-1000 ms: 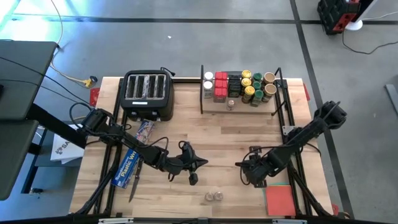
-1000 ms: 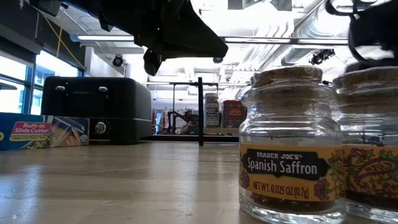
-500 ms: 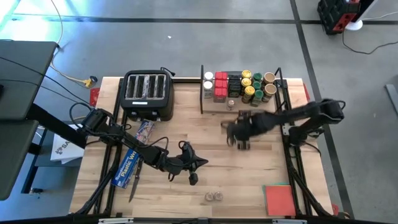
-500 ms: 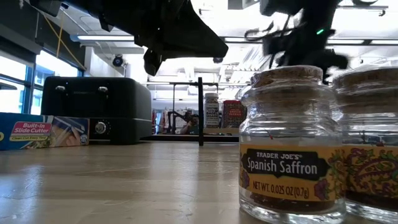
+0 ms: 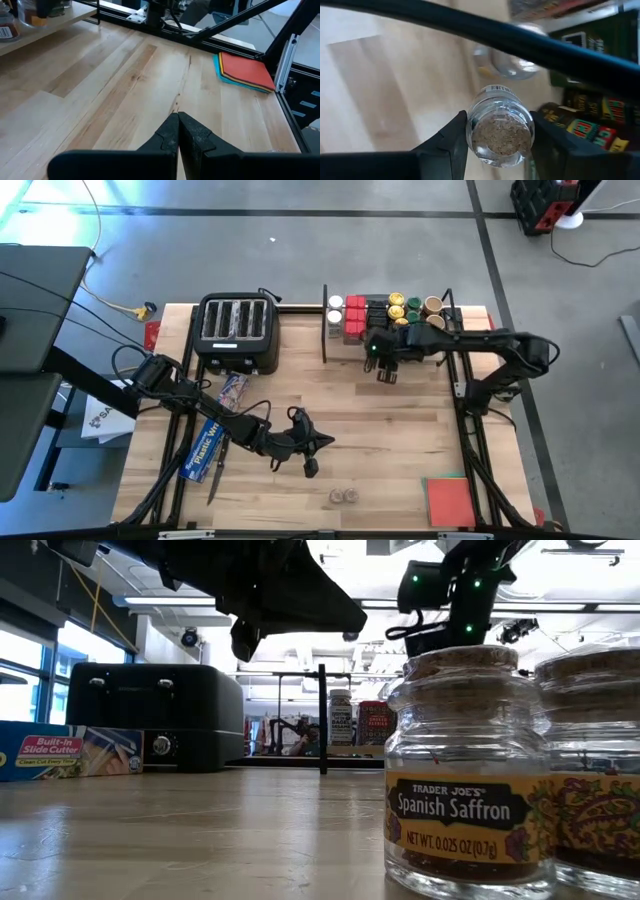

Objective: Shelf spices
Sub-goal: Put the top right small brown seasoning bottle on the shelf aligned with the other small brown seasoning bottle, then put the top small brown seasoning bottle on the shelf aligned with the other small brown seasoning bottle

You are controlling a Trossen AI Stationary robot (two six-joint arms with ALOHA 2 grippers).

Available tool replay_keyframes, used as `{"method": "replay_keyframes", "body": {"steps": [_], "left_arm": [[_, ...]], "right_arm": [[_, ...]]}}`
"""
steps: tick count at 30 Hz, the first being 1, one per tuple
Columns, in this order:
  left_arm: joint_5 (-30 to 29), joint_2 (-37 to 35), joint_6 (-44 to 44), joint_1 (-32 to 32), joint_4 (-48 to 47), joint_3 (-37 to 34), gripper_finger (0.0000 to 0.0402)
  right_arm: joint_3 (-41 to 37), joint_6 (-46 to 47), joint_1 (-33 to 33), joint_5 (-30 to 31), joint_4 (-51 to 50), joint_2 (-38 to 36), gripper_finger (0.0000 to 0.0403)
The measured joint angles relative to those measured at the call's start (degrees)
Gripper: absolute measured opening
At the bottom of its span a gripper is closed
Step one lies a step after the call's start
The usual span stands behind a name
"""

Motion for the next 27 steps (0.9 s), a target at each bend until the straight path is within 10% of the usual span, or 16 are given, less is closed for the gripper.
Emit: {"method": "replay_keyframes", "body": {"steps": [27], "left_arm": [[0.0, 0.0, -0.4, 0.0, 0.0, 0.0, 0.0000]], "right_arm": [[0.0, -1.7, -3.9, 6.4, 9.1, -0.2, 0.0216]]}}
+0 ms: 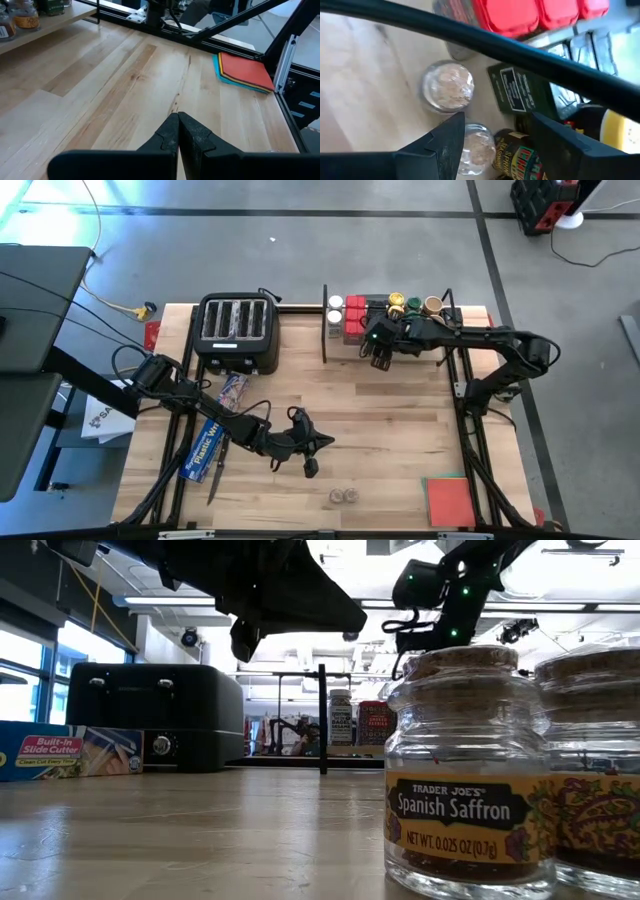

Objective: Shelf spices
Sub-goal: Put the top small brown seasoning bottle on the shelf aligned with the other small brown seasoning bottle

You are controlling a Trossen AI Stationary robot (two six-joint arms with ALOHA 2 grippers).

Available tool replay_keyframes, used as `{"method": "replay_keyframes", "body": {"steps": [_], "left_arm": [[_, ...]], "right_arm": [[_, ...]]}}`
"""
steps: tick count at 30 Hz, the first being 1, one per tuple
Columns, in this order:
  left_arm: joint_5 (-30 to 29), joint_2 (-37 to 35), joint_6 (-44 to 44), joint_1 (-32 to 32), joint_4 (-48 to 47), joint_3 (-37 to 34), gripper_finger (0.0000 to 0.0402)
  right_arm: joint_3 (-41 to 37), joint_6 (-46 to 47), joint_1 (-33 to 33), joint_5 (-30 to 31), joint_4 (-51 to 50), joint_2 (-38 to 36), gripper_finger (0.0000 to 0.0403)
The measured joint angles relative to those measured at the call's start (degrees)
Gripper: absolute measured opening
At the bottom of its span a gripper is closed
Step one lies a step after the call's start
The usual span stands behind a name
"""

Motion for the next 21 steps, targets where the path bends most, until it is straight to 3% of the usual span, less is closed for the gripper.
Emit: {"method": "replay_keyframes", "body": {"steps": [8, 16, 21], "left_arm": [[0.0, 0.0, 0.0, -0.1, 0.0, 0.0, 0.0000], [0.3, 0.0, 1.3, -1.1, -0.3, 0.0, 0.0000], [-3.3, 0.0, 7.3, -9.0, -0.5, 0.7, 0.0000]], "right_arm": [[0.0, 0.5, 9.0, 0.6, -0.9, -6.4, 0.0208], [0.0, 7.9, 33.8, 1.4, 3.3, -11.2, 0.0204], [0.0, 15.3, 48.6, 0.8, 9.2, -8.2, 0.0204]]}}
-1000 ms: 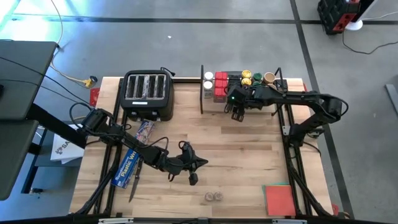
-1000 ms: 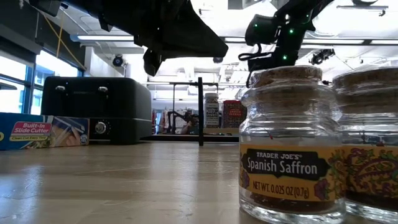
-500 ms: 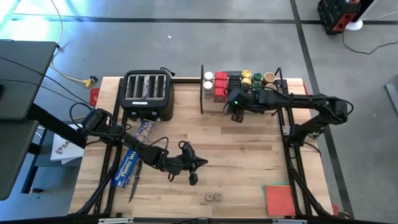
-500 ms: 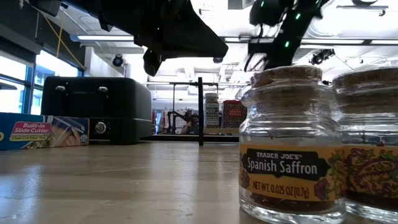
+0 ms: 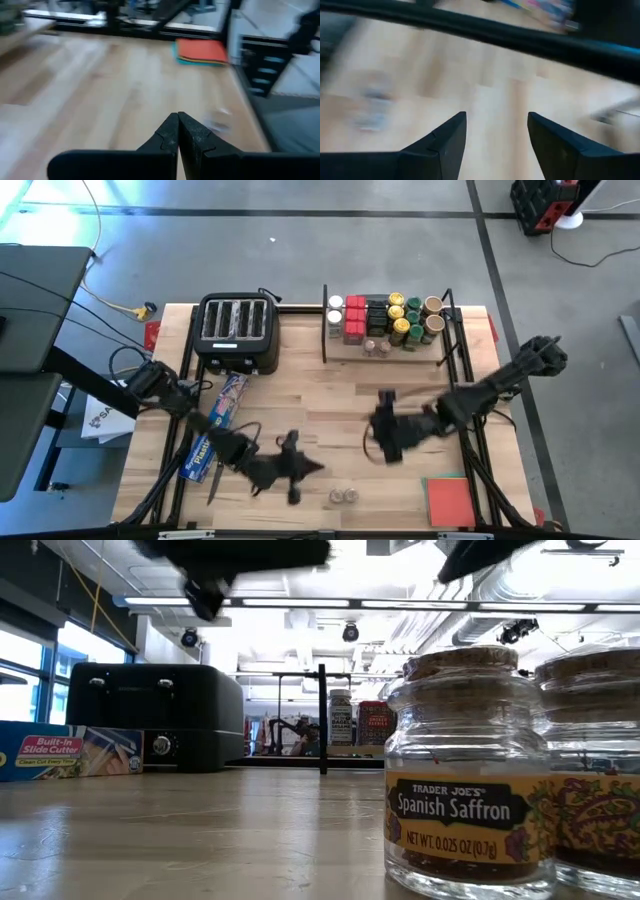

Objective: Shelf spices
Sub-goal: Put the top small brown seasoning bottle on the shelf aligned with the other small brown seasoning bottle

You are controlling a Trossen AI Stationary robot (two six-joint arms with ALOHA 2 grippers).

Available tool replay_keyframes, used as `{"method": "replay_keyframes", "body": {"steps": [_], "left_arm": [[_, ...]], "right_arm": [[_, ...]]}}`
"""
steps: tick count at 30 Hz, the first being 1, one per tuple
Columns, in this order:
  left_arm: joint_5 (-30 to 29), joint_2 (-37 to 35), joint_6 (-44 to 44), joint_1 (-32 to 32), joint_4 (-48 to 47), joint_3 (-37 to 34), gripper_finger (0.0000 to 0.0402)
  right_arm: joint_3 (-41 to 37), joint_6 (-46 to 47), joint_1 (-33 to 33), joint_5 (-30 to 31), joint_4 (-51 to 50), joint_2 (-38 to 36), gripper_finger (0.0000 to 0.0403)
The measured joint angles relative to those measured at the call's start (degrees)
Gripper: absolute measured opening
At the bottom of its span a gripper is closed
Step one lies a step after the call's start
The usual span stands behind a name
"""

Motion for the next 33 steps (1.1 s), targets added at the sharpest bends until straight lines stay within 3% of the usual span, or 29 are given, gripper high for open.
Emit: {"method": "replay_keyframes", "body": {"steps": [5, 12, 18, 23, 27, 33], "left_arm": [[2.5, 0.0, -8.5, -5.8, -0.8, 0.6, 0.0000], [4.2, 1.6, -11.8, -7.8, 0.9, 0.9, 0.0026], [10.5, 4.0, -5.7, -5.7, 0.8, 3.6, 0.0131], [16.6, 4.8, -2.8, -2.8, -1.7, 4.5, 0.0233], [20.9, 4.9, 0.2, -0.9, -6.9, 4.5, 0.0274], [20.1, 5.0, 8.1, -0.5, -6.3, 4.5, 0.0280]], "right_arm": [[0.0, 7.1, 8.6, -5.5, 9.3, 5.2, 0.0203], [0.0, 9.2, 12.1, -9.7, 21.3, 14.6, 0.0204], [0.0, 14.1, 12.6, -11.9, 20.2, 17.2, 0.0204], [0.0, 26.6, 13.1, -15.8, 13.5, 15.0, 0.0204], [0.0, 31.3, 15.8, -11.6, 8.8, 13.2, 0.0204], [0.0, 35.5, 19.7, -2.4, 6.7, 12.0, 0.0205]]}}
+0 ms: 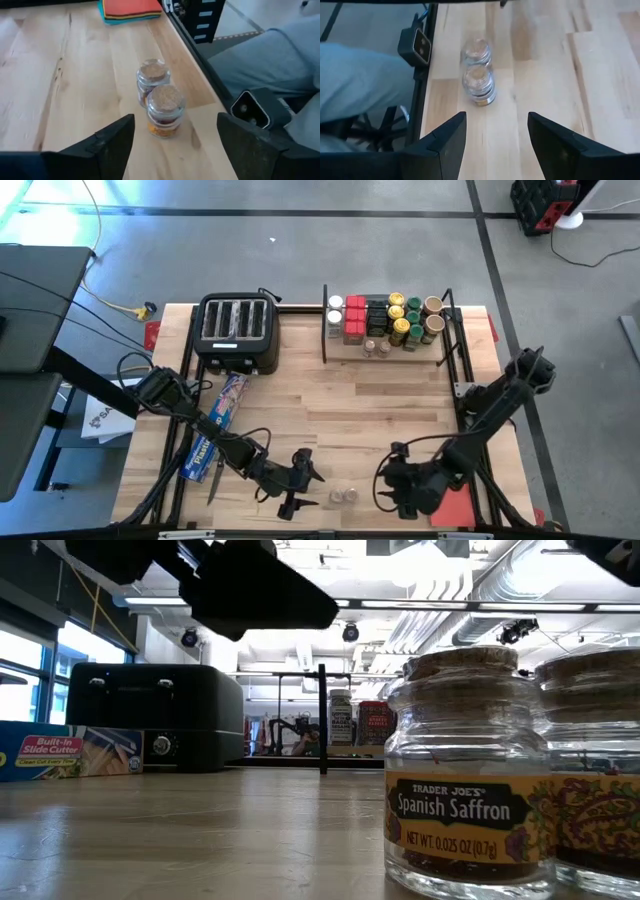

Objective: Shelf spices
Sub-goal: Put the top small brown seasoning bottle on the shelf aligned with the other small brown seasoning bottle

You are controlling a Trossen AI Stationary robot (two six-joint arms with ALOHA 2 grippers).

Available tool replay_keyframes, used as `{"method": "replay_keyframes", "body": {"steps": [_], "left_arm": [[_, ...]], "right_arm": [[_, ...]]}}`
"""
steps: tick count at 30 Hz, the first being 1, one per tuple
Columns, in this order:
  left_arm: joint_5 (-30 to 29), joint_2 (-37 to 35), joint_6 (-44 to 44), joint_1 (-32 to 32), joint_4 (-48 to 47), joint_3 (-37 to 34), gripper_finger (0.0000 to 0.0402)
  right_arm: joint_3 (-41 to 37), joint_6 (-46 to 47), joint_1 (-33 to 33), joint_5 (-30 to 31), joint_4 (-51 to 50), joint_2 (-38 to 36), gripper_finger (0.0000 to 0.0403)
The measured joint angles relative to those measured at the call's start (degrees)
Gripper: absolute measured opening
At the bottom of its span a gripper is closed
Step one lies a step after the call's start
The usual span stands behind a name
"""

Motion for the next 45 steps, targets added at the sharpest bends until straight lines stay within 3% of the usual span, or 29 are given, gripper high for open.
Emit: {"method": "replay_keyframes", "body": {"steps": [7, 14, 19, 29, 36, 41, 45], "left_arm": [[0.8, 5.5, 3.5, 0.7, 8.7, 0.0, 0.0280], [3.0, 10.0, 3.2, 1.8, 14.3, 0.7, 0.0280], [8.8, 15.8, 4.2, 2.8, 14.4, 5.2, 0.0280], [10.8, 15.4, 4.6, 3.8, 15.0, 5.2, 0.0280], [9.0, 13.0, 4.2, 4.6, 12.0, 5.2, 0.0280], [2.7, 9.8, 3.1, 4.5, 8.5, 5.2, 0.0280], [-2.6, 6.2, 0.5, 3.8, 0.5, 5.2, 0.0280]], "right_arm": [[0.0, 2.9, 2.2, 5.2, 0.0, 0.0, 0.0205], [0.0, 3.9, 2.9, 6.4, -0.1, 0.0, 0.0205], [0.0, 4.0, 2.9, 6.7, -0.1, -0.1, 0.0205], [0.0, 5.2, 3.2, 7.3, -0.2, -0.1, 0.0205], [0.0, -0.4, 3.5, 14.1, 3.9, 0.4, 0.0205], [0.0, -16.6, 1.0, 7.4, 13.3, 4.4, 0.0205], [0.0, -27.5, -3.0, -5.5, 19.2, 6.9, 0.0205]]}}
